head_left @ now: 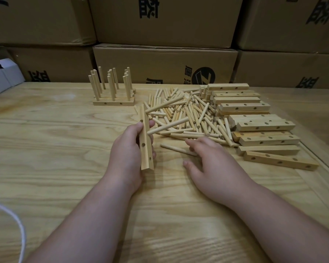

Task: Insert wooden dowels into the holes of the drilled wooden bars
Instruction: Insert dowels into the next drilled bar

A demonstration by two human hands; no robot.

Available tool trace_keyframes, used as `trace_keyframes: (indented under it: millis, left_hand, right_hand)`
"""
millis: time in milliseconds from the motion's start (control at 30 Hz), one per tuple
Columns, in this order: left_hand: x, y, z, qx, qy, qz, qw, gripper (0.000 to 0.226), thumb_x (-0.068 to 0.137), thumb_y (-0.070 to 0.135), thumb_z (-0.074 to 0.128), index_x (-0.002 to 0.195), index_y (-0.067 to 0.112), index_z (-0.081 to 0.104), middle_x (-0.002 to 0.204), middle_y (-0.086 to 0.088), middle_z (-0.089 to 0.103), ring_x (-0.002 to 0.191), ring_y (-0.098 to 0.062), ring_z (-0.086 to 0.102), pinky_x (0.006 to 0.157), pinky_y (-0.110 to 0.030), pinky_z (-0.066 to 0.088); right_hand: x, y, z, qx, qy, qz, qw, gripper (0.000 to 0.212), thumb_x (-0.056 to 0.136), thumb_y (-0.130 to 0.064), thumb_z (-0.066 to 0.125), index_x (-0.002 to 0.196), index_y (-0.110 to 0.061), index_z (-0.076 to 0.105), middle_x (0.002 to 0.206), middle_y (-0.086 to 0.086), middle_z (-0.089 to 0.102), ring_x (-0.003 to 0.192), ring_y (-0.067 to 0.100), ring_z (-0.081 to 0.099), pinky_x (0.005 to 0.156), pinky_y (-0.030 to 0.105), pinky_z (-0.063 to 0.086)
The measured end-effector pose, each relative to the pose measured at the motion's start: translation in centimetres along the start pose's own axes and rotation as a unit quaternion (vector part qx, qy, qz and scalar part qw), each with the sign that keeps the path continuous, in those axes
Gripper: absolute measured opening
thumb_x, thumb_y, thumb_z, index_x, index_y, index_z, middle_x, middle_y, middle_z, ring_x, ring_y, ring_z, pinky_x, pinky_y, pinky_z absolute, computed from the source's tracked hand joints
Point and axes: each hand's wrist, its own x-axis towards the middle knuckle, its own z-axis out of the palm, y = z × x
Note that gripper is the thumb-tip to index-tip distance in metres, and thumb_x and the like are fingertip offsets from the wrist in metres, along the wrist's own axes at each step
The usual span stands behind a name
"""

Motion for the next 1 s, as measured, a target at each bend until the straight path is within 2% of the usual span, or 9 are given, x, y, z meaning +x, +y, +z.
trace_keyframes:
  millis: [67,167,233,300,400,600,767,933,1000]
  left_hand:
    - [0.0,0.0,0.1,-0.002,0.001,-0.002,1.0,0.037,0.097,0.035,0.05,0.102,0.016,0.081,0.067,0.0,0.051,0.049,-0.012,0.044,0.047,-0.027,0.042]
    - [-0.1,0.1,0.1,0.003,0.002,-0.004,1.0,0.036,0.098,0.035,0.05,0.103,0.016,0.081,0.069,0.0,0.052,0.051,-0.011,0.045,0.048,-0.027,0.043]
    - [-0.1,0.1,0.1,0.008,0.005,-0.001,1.0,0.036,0.099,0.037,0.05,0.103,0.018,0.081,0.07,0.001,0.053,0.052,-0.011,0.046,0.049,-0.027,0.044]
    - [-0.2,0.1,0.3,0.004,0.018,0.004,1.0,0.036,0.102,0.039,0.05,0.105,0.02,0.081,0.071,0.002,0.056,0.053,-0.011,0.047,0.05,-0.027,0.044]
    - [-0.3,0.3,0.5,0.0,0.046,0.014,0.999,0.035,0.105,0.041,0.049,0.104,0.021,0.078,0.07,0.002,0.06,0.053,-0.011,0.049,0.049,-0.027,0.045]
    - [-0.8,0.7,1.0,0.011,0.1,0.012,0.995,0.036,0.104,0.046,0.049,0.094,0.029,0.079,0.069,0.007,0.066,0.049,-0.007,0.057,0.047,-0.027,0.05]
    - [-0.9,1.1,1.1,-0.009,0.112,0.01,0.994,0.034,0.105,0.046,0.047,0.103,0.027,0.075,0.069,0.006,0.064,0.05,-0.008,0.056,0.044,-0.026,0.046]
    - [-1.0,1.2,1.0,0.011,0.124,0.001,0.992,0.041,0.103,0.054,0.047,0.083,0.033,0.076,0.066,0.011,0.068,0.049,-0.005,0.06,0.043,-0.024,0.048]
    - [-1.0,1.1,0.9,0.034,0.118,0.006,0.992,0.041,0.102,0.056,0.046,0.083,0.036,0.077,0.07,0.012,0.068,0.055,-0.005,0.062,0.047,-0.025,0.048]
  right_hand:
    - [0.0,0.1,0.1,-0.011,0.002,0.018,1.0,0.049,0.096,-0.048,0.056,0.141,-0.029,0.054,0.118,-0.014,0.047,0.115,0.01,0.049,0.099,0.03,0.046]
    - [0.1,0.2,0.1,-0.013,0.027,0.047,0.998,0.023,0.095,-0.046,0.059,0.11,-0.031,0.068,0.103,-0.015,0.046,0.103,0.009,0.051,0.086,0.03,0.048]
    - [0.1,0.2,0.0,-0.001,0.042,0.052,0.998,0.011,0.096,-0.042,0.059,0.1,-0.034,0.065,0.1,-0.017,0.047,0.1,0.007,0.051,0.081,0.029,0.047]
    - [0.2,0.2,-0.2,0.034,0.064,0.046,0.996,0.002,0.098,-0.037,0.058,0.097,-0.036,0.059,0.098,-0.019,0.05,0.092,0.002,0.051,0.075,0.021,0.043]
    - [0.1,-0.1,-0.5,0.109,0.094,0.032,0.989,0.006,0.099,-0.033,0.057,0.097,-0.038,0.055,0.091,-0.023,0.053,0.083,-0.003,0.053,0.062,0.011,0.035]
    - [-0.3,-0.6,-0.8,0.146,0.093,-0.011,0.985,0.009,0.098,-0.03,0.06,0.099,-0.038,0.057,0.087,-0.022,0.055,0.09,-0.007,0.051,0.069,0.003,0.036]
    - [-0.4,-0.8,-0.9,0.15,0.08,-0.036,0.985,0.01,0.097,-0.027,0.063,0.097,-0.037,0.059,0.087,-0.024,0.056,0.088,-0.006,0.052,0.069,0.005,0.037]
    - [-0.4,-0.8,-0.9,0.155,0.096,-0.065,0.981,0.011,0.096,-0.019,0.065,0.1,-0.03,0.063,0.092,-0.024,0.056,0.09,-0.006,0.052,0.073,0.004,0.037]
    - [-0.4,-0.8,-0.9,0.168,0.104,-0.077,0.977,0.013,0.096,-0.014,0.064,0.103,-0.024,0.067,0.096,-0.023,0.057,0.091,-0.006,0.053,0.075,0.004,0.037]
